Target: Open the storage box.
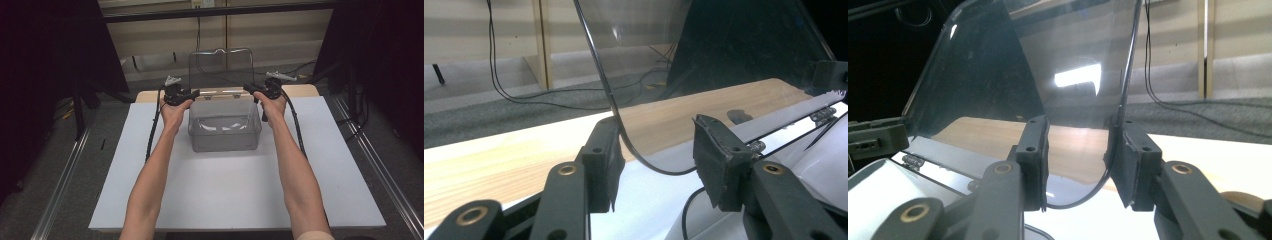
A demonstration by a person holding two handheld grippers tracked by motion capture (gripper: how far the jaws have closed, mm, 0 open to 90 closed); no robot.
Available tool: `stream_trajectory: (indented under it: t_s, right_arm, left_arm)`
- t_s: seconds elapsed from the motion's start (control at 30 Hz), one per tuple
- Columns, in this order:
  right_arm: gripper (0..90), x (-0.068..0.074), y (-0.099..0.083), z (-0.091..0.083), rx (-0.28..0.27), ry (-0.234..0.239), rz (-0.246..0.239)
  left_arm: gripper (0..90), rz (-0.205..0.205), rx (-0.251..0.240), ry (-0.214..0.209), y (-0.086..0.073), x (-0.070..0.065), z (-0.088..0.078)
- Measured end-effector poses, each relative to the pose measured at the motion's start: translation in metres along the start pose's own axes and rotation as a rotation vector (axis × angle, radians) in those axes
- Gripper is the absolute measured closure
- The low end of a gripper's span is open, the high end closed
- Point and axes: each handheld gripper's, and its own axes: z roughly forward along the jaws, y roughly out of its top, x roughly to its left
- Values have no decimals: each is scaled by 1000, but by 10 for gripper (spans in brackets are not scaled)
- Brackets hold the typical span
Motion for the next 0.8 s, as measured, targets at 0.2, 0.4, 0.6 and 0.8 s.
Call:
stream_trajectory:
  t_s: [0.2,0.4,0.6,0.8]
  right_arm:
    - [602,-2,0,1,21,10,41]
    - [555,-3,0,2,55,13,101]
    - [528,-6,-1,3,76,5,170]
    - [502,-7,-2,4,98,14,196]
  left_arm:
    - [534,-23,9,-8,0,1,0]
    - [489,-19,19,6,1,1,0]
    - [486,-34,23,1,0,2,1]
    - [480,-38,12,-11,-2,4,1]
